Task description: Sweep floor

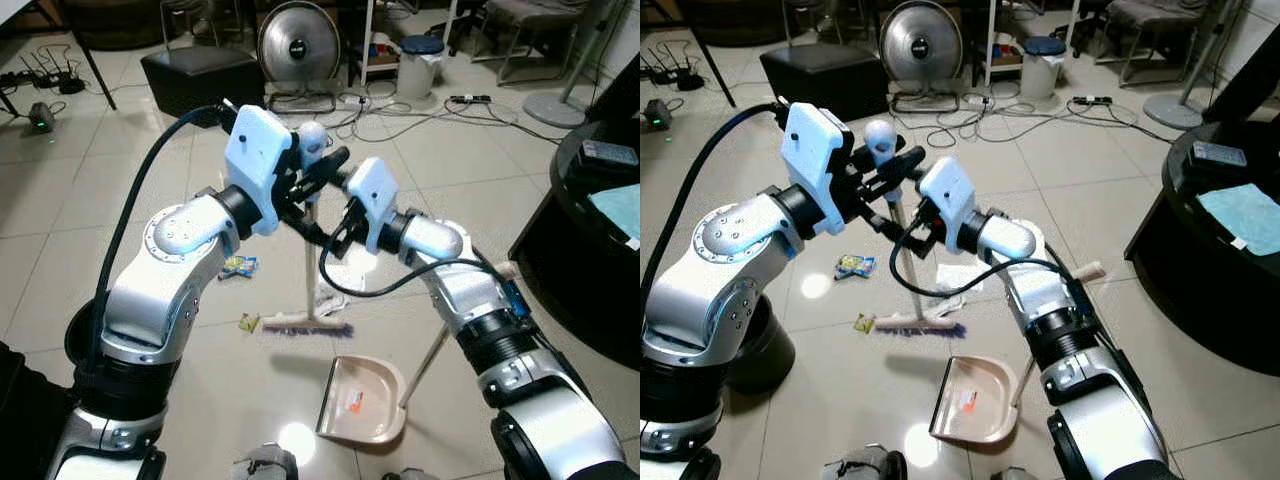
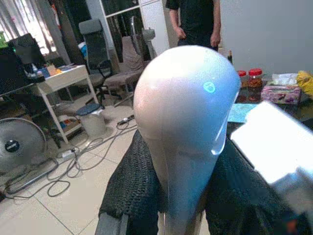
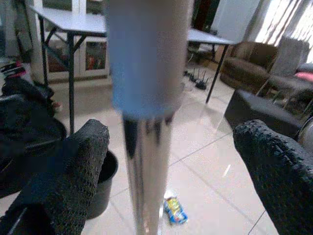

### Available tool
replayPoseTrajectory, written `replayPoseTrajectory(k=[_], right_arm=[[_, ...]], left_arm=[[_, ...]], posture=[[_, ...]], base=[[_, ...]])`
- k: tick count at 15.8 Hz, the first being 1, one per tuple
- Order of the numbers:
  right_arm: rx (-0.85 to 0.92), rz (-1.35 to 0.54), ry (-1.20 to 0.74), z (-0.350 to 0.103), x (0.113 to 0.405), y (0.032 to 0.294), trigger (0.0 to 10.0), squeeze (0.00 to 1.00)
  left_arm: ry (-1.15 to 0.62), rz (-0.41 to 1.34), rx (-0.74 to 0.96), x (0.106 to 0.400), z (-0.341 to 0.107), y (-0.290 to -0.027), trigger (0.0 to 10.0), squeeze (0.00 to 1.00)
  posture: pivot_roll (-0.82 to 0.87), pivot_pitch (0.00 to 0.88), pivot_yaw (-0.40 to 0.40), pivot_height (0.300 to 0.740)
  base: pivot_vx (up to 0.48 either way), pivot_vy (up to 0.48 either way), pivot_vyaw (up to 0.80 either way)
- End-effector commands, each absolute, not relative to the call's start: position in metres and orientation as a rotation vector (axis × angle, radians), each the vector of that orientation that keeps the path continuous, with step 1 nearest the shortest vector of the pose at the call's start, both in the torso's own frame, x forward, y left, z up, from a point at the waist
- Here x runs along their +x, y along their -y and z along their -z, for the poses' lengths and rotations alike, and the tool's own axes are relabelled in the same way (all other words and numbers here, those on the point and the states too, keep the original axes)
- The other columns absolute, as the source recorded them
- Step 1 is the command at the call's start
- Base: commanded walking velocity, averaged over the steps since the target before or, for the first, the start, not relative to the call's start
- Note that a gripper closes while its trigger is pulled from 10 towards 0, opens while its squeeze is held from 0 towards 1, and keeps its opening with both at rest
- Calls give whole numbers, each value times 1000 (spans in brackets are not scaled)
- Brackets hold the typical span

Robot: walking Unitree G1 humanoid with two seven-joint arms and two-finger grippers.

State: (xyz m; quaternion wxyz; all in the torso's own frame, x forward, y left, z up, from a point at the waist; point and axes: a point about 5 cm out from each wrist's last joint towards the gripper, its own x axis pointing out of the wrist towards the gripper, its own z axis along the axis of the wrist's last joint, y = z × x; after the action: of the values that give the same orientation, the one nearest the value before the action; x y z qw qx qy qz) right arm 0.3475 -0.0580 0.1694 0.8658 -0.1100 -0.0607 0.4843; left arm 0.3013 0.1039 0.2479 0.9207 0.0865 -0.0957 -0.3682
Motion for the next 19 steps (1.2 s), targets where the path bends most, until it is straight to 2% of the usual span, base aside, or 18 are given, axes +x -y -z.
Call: replayPoseTrajectory(k=[1, 2, 3, 4, 5, 19], right_arm=[[-249, -1041, 140, -172, 348, 55, 10000, 0], [-242, -1047, 141, -170, 349, 54, 7451, 0], [-241, -1049, 142, -170, 349, 54, 6431, 0], [-241, -1054, 144, -168, 348, 53, 1373, 0], [-240, -1061, 144, -167, 348, 53, 0, 0], [-221, -1116, 115, -155, 340, 55, 0, 0]], left_arm=[[262, 782, 178, 296, -263, -100, 10000, 0], [263, 792, 158, 295, -264, -98, 10000, 0], [262, 793, 159, 295, -264, -97, 10000, 0], [261, 793, 162, 295, -264, -97, 10000, 0], [262, 792, 162, 296, -264, -97, 10000, 0], [280, 827, 171, 297, -266, -90, 10000, 0]], posture=[[39, 17, 46, 740], [40, 16, 44, 740], [40, 16, 44, 740], [40, 16, 44, 740], [38, 15, 45, 740], [30, 0, 57, 740]], base=[[0, 0, 0], [0, 0, 0], [0, 0, 0], [0, 0, 0], [0, 0, 0], [0, 0, 0]])
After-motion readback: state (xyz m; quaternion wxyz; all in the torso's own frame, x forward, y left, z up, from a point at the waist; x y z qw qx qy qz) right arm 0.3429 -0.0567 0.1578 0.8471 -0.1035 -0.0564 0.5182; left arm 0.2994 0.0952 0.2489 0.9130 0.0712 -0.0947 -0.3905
